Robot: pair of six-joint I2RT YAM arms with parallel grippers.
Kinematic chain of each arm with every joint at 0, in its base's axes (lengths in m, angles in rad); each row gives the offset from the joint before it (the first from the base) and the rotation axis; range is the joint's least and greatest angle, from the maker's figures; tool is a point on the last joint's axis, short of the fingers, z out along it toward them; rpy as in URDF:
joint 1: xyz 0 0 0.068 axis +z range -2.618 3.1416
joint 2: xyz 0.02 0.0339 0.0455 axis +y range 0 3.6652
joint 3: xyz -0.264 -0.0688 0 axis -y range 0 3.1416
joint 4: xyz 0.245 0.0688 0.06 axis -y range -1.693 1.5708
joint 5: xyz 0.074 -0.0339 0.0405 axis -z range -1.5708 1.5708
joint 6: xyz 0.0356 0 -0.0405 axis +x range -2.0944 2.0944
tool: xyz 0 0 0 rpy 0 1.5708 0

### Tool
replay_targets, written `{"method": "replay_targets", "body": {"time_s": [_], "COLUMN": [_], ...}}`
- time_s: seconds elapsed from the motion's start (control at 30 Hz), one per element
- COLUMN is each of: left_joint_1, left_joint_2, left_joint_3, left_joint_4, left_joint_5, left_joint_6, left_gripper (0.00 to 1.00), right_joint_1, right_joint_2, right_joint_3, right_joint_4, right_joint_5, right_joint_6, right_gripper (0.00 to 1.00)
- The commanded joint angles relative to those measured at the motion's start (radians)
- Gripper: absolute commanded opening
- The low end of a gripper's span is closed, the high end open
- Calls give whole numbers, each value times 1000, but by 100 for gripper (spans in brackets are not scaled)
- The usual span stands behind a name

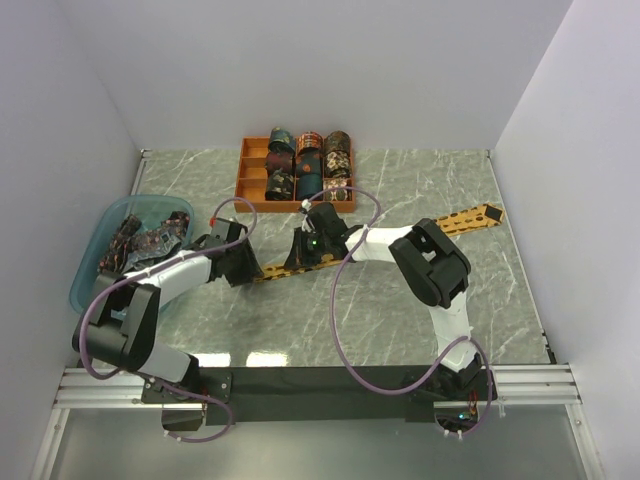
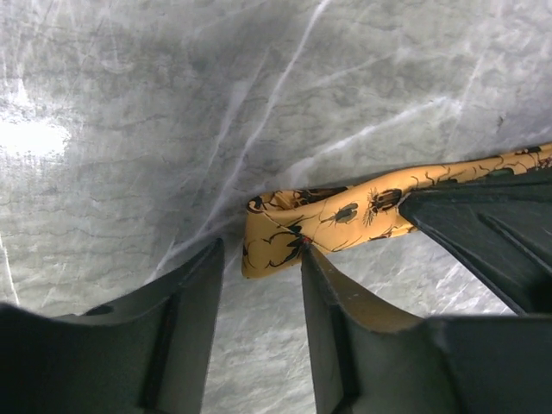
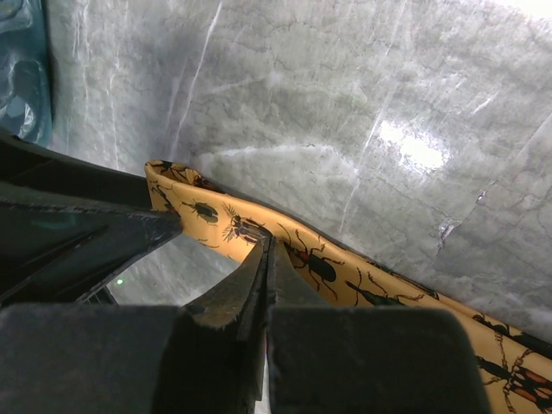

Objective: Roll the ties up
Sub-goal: Roll the tie

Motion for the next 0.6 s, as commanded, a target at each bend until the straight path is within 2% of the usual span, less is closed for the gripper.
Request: {"method": "replay_targets", "body": {"time_s": [0.0, 0.33, 0.57], "left_joint_1": [11, 47, 51], "left_joint_2": [18, 37, 8], "left_joint_3": [22, -3, 15], "left_joint_4": [20, 51, 43], "left_joint_5": [24, 50, 64], "left_joint_6": [-35, -74, -54], "left_gripper": [47, 39, 25], "right_joint_1": [10, 10, 10], "right_joint_2": [32, 40, 40], "right_joint_3": [-18, -24, -21], "right_joint_4": [29, 23, 16], "right_joint_5": [7, 13, 20], "right_joint_6": [-12, -23, -29], "right_gripper": [0, 0, 0]}}
